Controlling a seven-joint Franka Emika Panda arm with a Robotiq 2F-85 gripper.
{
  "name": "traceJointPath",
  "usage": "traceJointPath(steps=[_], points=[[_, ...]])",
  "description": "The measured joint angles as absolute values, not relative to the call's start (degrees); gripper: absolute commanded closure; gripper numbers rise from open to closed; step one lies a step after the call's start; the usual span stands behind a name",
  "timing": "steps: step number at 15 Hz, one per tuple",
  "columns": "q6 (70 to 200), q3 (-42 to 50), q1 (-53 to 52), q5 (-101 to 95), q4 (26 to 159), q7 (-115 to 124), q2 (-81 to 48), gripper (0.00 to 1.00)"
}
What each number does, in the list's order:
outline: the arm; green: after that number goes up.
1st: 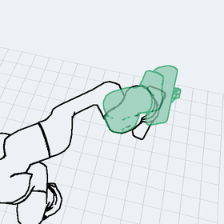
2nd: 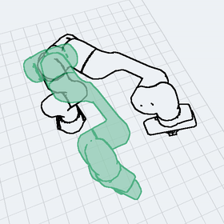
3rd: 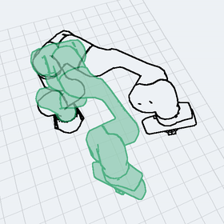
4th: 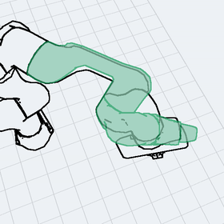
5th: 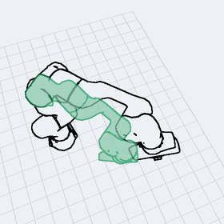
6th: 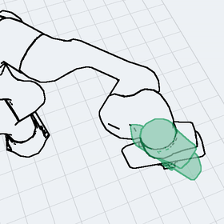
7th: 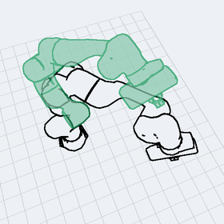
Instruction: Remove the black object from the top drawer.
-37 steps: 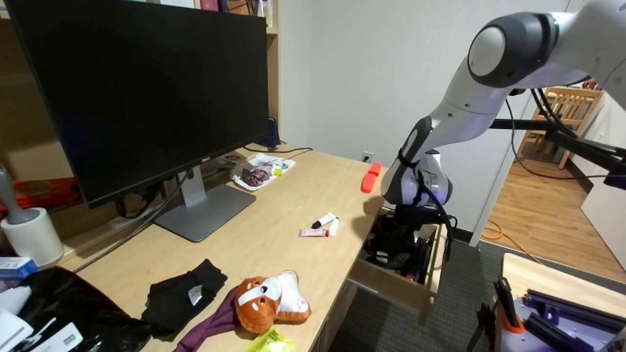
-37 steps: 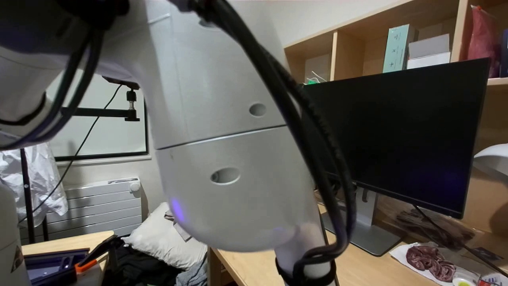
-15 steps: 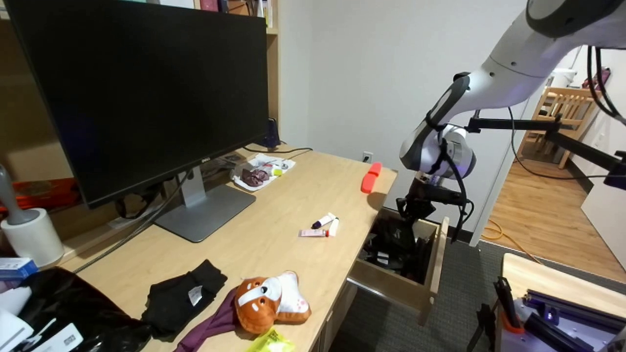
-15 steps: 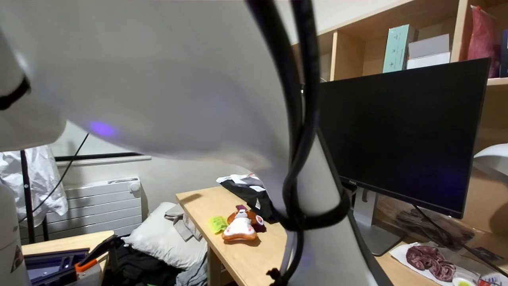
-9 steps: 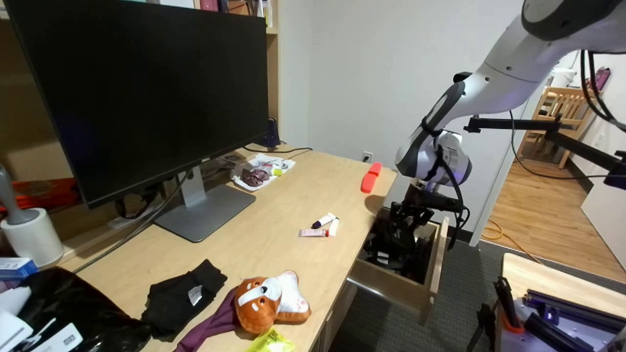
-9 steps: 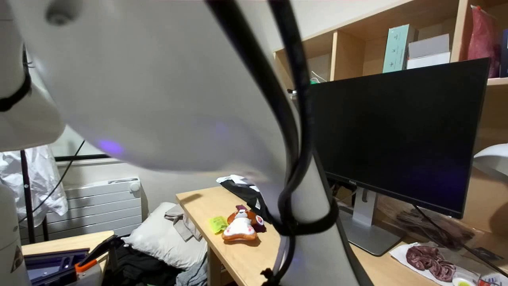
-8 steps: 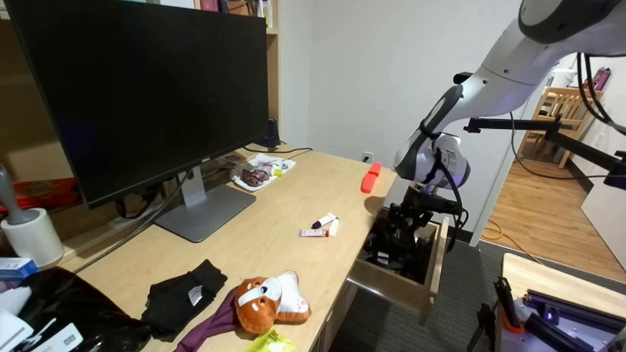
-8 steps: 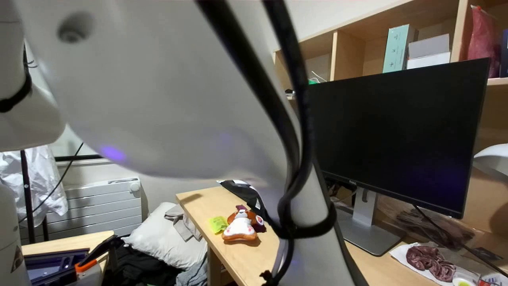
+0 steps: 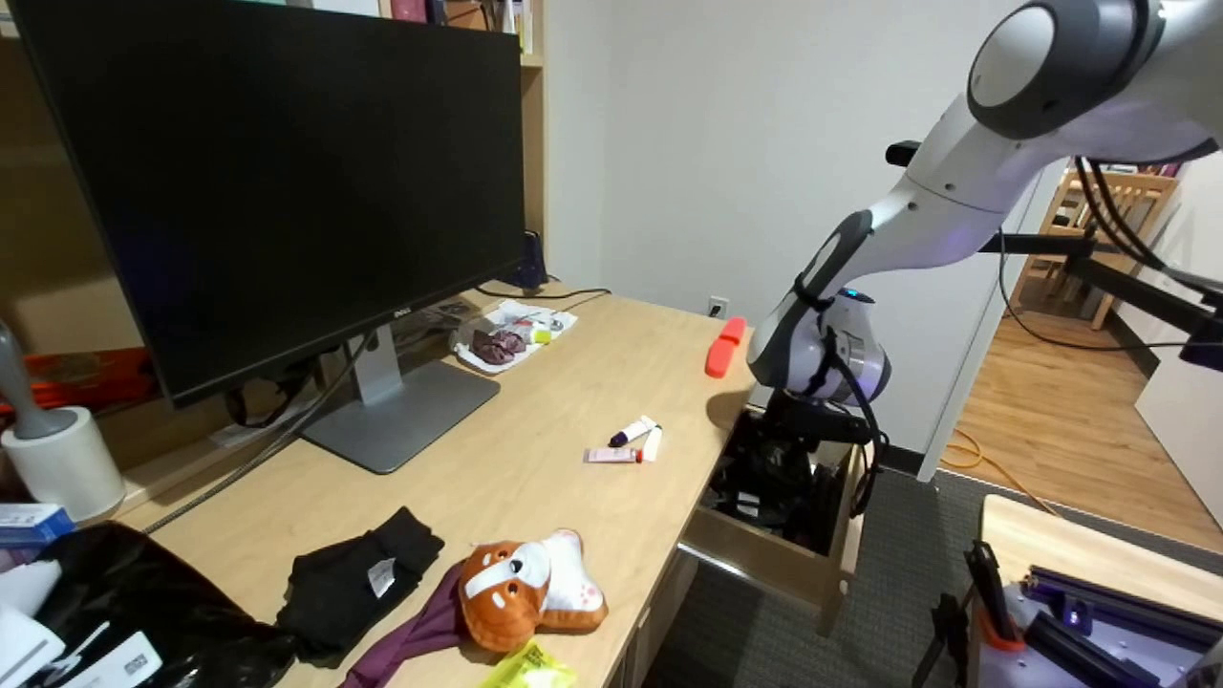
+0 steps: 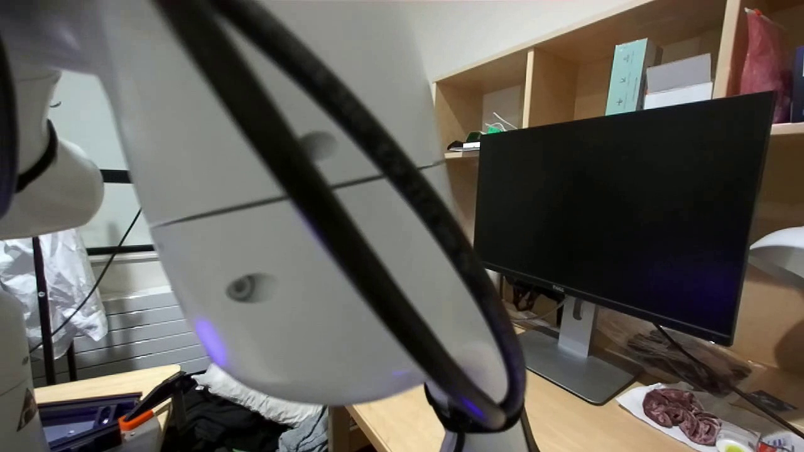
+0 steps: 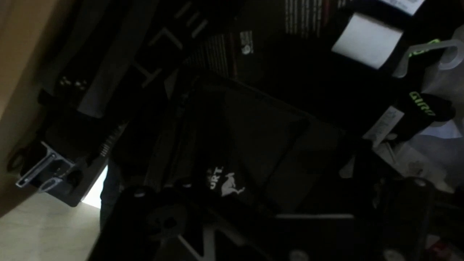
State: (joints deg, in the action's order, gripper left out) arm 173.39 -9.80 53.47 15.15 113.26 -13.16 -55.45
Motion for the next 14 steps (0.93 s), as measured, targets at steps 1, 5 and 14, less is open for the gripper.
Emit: traceJointPath(steps=[1,5,14], points=[[173.5,-9.7,53.4,15.1,112.1,-13.1,-56.3,0.00],[173.1,-7.8,52.4,14.9,107.0,-11.8,-60.1,0.00],[170.6,-5.2,50.5,14.8,101.1,-10.8,-63.6,0.71]])
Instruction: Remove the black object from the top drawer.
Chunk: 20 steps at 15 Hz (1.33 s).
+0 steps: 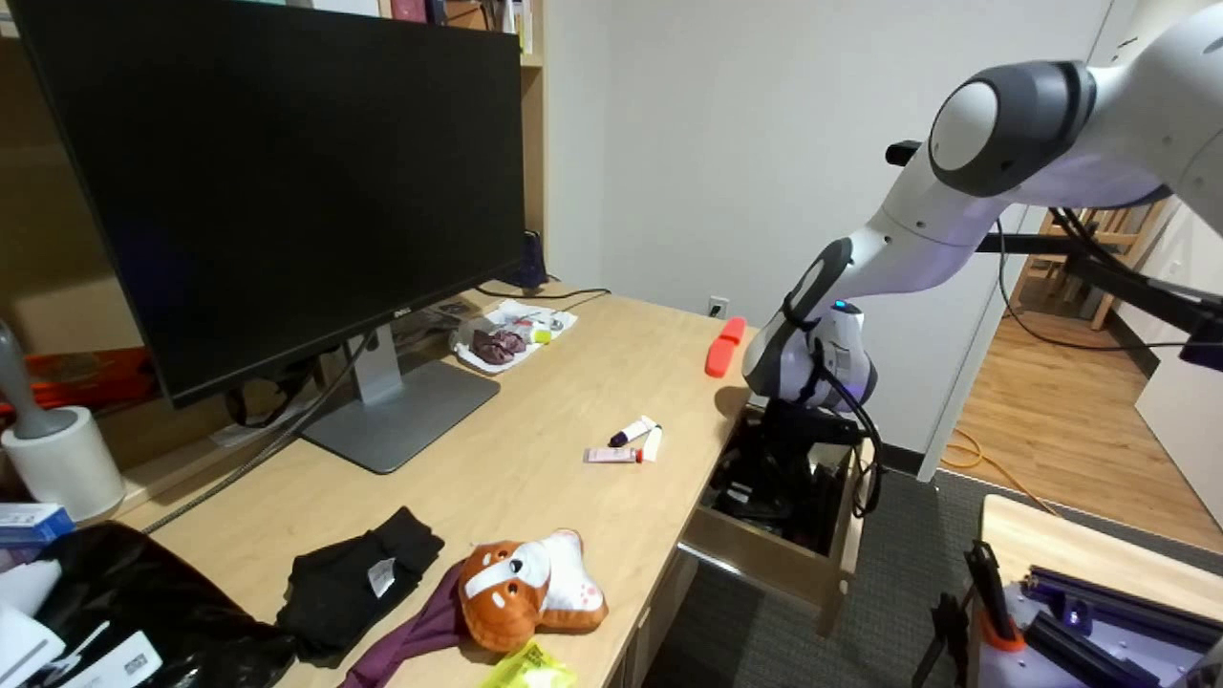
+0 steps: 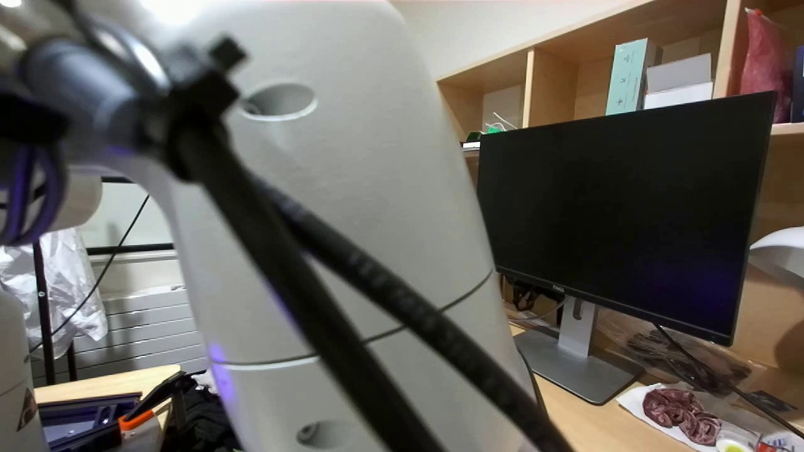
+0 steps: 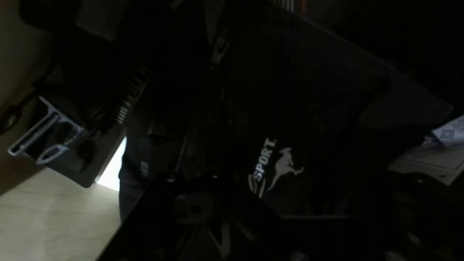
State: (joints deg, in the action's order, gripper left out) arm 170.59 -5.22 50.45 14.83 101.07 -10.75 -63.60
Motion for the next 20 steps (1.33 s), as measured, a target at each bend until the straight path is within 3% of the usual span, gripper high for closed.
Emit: traceJointPath(steps=[3,5,12,20], points=[[168.8,-4.8,50.2,14.8,100.2,-10.7,-63.7,0.91],[167.3,-4.7,50.1,14.8,99.5,-10.7,-63.8,0.93],[164.0,-4.4,50.1,14.8,98.3,-10.7,-63.8,0.90],[165.6,-11.4,56.7,14.9,118.7,-14.9,-46.6,0.90]])
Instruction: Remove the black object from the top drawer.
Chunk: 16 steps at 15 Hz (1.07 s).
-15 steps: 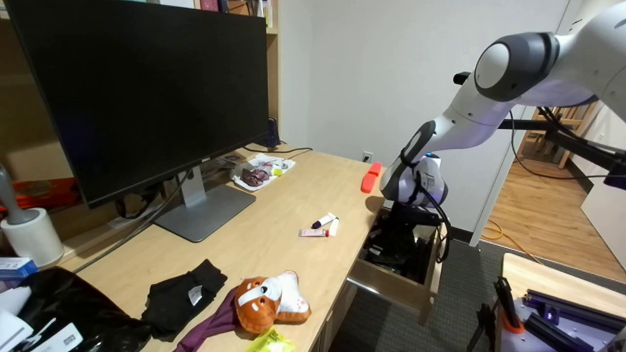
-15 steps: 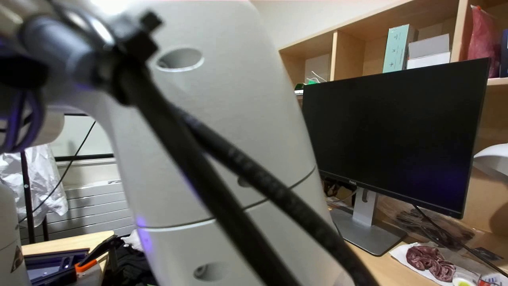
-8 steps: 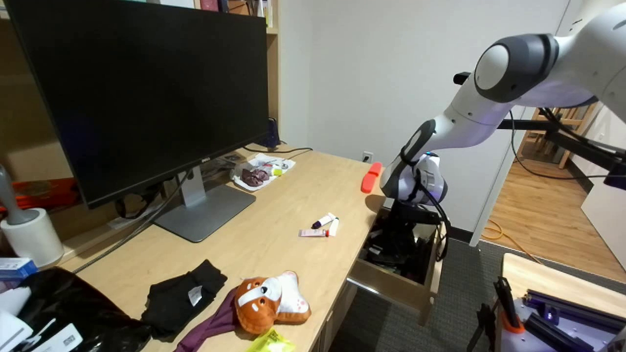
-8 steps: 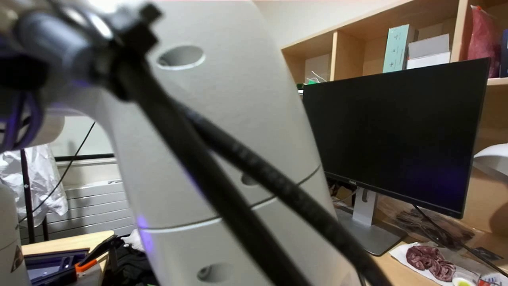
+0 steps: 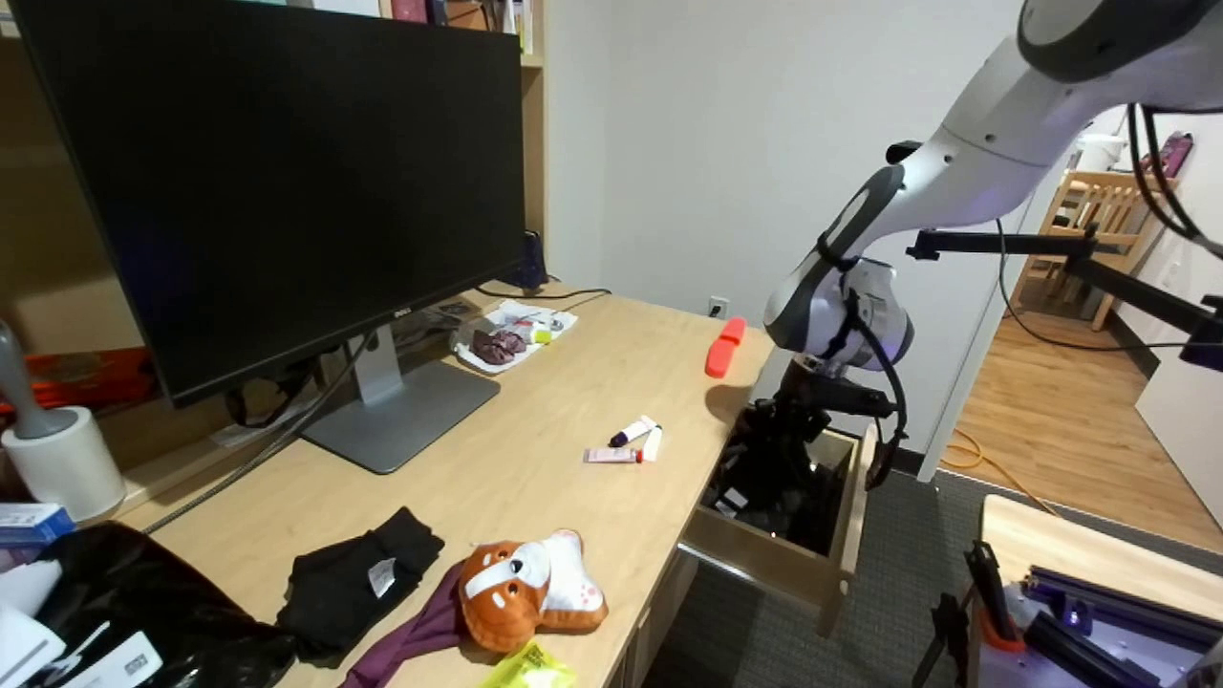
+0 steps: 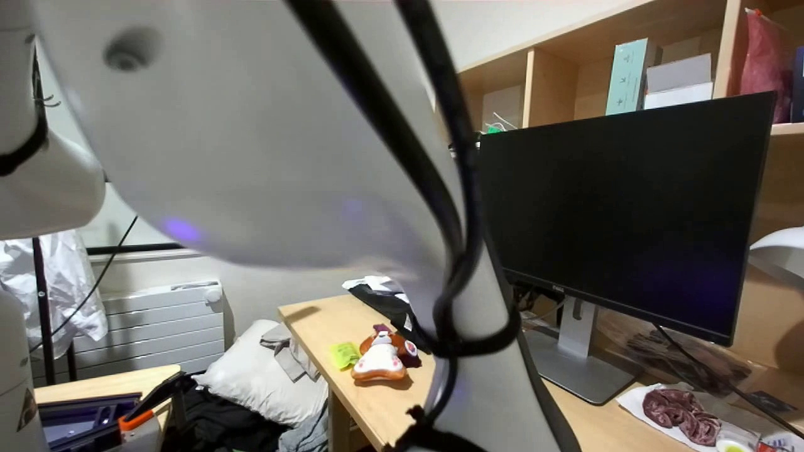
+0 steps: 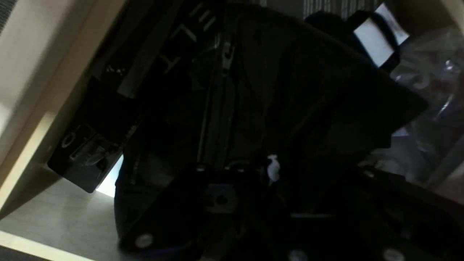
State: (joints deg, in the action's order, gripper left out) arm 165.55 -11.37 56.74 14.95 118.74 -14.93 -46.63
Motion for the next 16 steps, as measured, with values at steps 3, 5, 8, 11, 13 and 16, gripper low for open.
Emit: traceJointPath(steps=[3,5,8,11,13,16], points=[[166.9,-15.9,60.6,15.3,125.9,-16.5,-40.7,0.90],[167.7,-19.8,63.7,16.0,130.0,-17.4,-37.4,0.90],[168.7,-26.4,68.6,18.2,134.6,-18.0,-33.9,0.90],[169.7,-31.2,71.7,20.2,137.3,-18.0,-31.8,0.90],[170.4,-32.6,72.7,20.6,138.1,-18.0,-31.2,0.90],[171.5,-32.2,72.6,20.6,138.2,-17.9,-31.1,0.90]])
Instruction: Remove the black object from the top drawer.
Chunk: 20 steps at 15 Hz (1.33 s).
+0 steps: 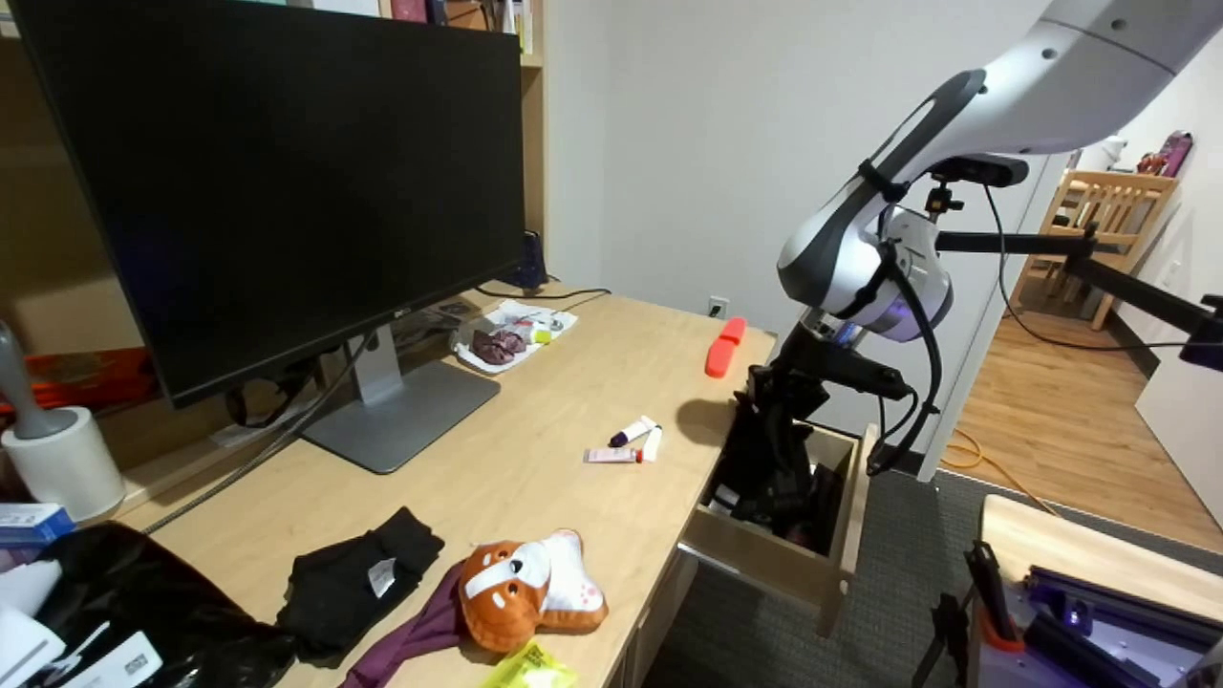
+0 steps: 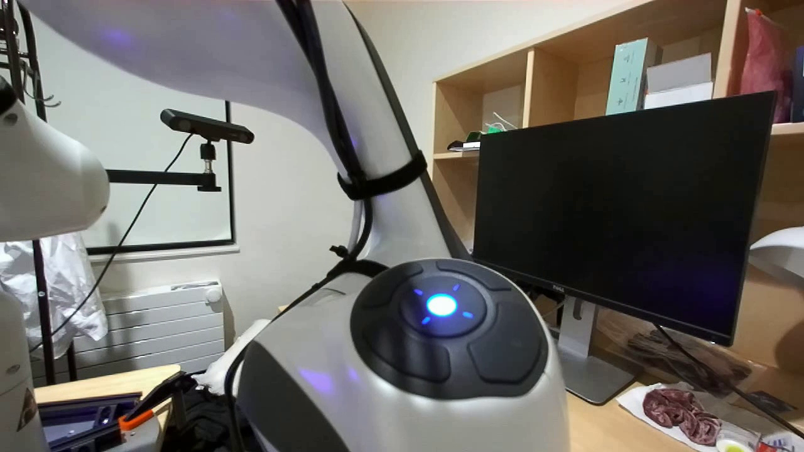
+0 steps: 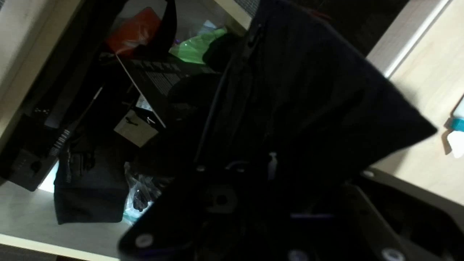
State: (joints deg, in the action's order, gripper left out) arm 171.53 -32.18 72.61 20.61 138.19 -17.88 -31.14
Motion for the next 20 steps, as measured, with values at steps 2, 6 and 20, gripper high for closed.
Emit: traceJointPath(steps=[2,6,20], points=[[172.2,-30.7,72.2,20.6,137.8,-17.5,-31.1,0.90],[172.5,-27.9,71.1,20.6,135.3,-16.1,-31.2,0.90],[172.9,-26.3,68.6,20.4,134.0,-15.1,-31.7,0.59]])
